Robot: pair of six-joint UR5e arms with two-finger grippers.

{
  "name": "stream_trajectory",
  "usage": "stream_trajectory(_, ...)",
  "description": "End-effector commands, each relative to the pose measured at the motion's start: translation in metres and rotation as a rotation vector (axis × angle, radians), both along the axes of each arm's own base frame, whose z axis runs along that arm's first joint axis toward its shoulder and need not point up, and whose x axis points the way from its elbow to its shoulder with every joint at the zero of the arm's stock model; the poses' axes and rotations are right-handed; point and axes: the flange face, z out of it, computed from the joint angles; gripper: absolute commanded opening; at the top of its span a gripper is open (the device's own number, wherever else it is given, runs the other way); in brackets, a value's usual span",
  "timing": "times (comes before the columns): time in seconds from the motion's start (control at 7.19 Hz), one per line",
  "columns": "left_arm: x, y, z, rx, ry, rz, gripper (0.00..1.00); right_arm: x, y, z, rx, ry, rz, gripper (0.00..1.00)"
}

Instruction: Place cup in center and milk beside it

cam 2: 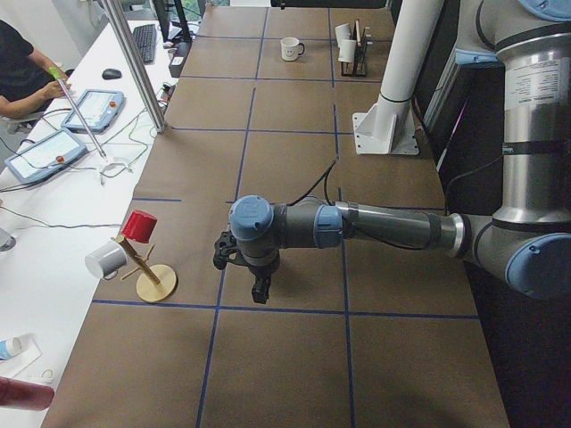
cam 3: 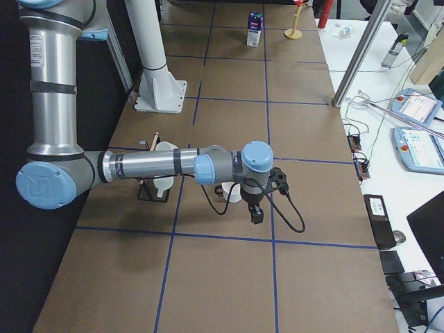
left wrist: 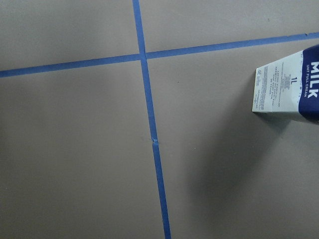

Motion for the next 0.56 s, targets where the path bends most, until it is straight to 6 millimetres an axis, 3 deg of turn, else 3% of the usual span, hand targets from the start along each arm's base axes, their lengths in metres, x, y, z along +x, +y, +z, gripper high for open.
stream_trajectory(0.0, 0.000, -0.001, -0.008, 0.031, 0.000, 0.002, 1.00, -0.007, 0.003, 0.003, -0.013, -0.051, -0.013, 1.00)
stream_trajectory(0.42, 0.000, 0.000, -0.008, 0.037, 0.000, 0.003, 1.00, -0.082, 0.021, 0.002, -0.094, -0.076, 0.080, 0.97)
